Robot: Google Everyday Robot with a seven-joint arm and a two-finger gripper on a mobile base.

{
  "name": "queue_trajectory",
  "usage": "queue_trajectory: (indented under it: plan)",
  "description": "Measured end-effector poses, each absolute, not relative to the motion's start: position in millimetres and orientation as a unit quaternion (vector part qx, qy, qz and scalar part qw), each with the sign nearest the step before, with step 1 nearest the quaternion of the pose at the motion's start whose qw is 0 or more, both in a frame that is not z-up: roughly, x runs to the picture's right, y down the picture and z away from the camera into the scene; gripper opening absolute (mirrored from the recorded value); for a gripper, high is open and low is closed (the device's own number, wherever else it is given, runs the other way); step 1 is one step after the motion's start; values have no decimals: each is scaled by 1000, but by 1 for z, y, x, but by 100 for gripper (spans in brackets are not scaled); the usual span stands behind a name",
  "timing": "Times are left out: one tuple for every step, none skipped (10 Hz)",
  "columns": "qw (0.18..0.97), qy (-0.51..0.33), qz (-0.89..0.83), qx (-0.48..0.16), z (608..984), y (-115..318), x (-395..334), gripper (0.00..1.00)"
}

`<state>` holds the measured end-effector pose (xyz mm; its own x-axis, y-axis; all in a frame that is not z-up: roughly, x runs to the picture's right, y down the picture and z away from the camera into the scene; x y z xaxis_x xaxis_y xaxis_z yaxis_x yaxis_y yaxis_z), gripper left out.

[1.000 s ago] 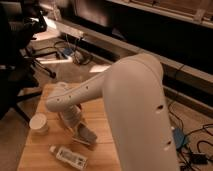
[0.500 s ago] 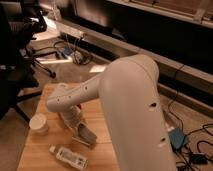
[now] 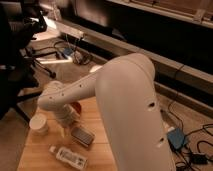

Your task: Place the eraser on the white sponge

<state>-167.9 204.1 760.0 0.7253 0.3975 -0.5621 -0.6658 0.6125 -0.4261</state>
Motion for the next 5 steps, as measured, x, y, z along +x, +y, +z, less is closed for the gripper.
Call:
queue_trajectory:
  plan:
    - [874, 219, 309, -305, 760, 197, -164, 80]
    - [874, 225, 318, -290, 760, 188, -159, 80]
    - [873, 226, 332, -277, 756, 178, -156, 80]
    - [868, 221, 354, -268, 749, 164, -154, 80]
    - [857, 214, 389, -261, 743, 148, -151, 80]
